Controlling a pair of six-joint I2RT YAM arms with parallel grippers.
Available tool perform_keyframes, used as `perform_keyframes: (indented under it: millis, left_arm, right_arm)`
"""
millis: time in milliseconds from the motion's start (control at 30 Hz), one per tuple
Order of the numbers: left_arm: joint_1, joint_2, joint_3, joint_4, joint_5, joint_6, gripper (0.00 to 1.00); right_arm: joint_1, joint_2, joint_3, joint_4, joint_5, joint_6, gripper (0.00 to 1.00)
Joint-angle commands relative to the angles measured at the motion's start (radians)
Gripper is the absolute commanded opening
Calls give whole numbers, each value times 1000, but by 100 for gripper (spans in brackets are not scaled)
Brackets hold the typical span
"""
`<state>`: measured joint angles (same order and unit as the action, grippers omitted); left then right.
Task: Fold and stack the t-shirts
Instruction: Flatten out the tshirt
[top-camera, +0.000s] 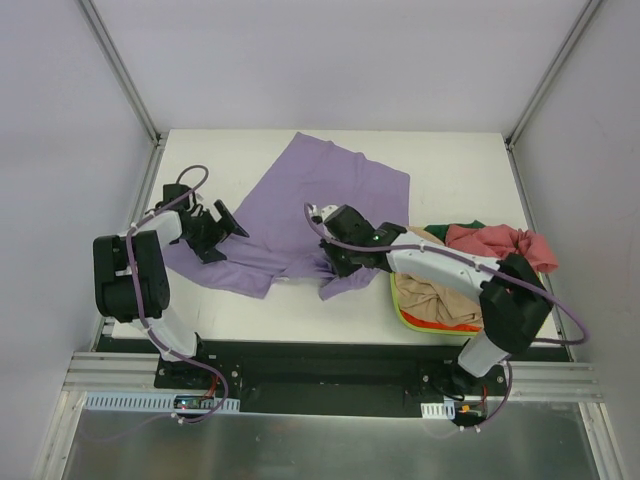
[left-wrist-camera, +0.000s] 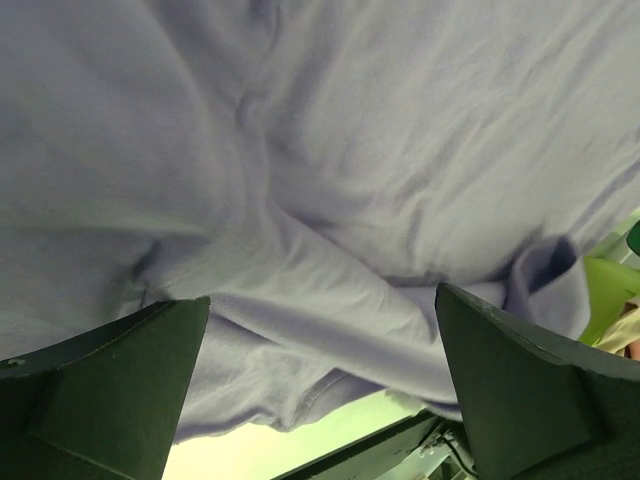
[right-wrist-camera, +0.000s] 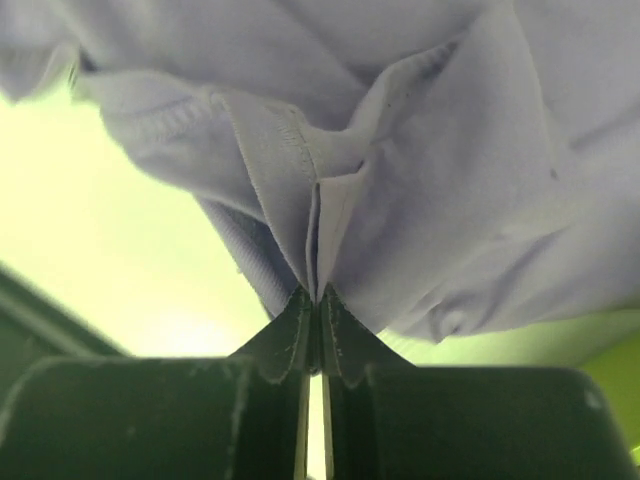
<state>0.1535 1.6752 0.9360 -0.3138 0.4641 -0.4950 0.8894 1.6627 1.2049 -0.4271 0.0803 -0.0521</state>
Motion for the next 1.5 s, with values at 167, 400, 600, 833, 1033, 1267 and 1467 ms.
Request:
perform_keyframes:
  millis: [167, 400, 600, 833, 1033, 1267, 1467]
  left_arm:
    - [63, 15, -28, -57, -229, 44, 99]
    - [78, 4, -22, -85, -300, 42, 99]
    - [80, 0, -19, -96, -329, 38, 99]
    - [80, 17, -13, -96, -301, 39, 99]
    - [80, 32, 14, -97, -321, 49, 99]
    - [87, 107, 121, -131, -329, 47, 99]
    - [87, 286, 404, -189, -266, 69, 99]
  right_arm:
    - [123, -242, -275, -59, -275, 51, 10]
    - [195, -421, -347, -147, -202, 51, 43]
    - [194, -523, -331, -30, -139, -2, 87]
    - [192, -289, -196, 16, -171, -12, 87]
    - [120, -65, -59, 82, -141, 38, 99]
    - [103, 81, -5, 93, -252, -11, 99]
    - [106, 92, -80, 169, -486, 1, 100]
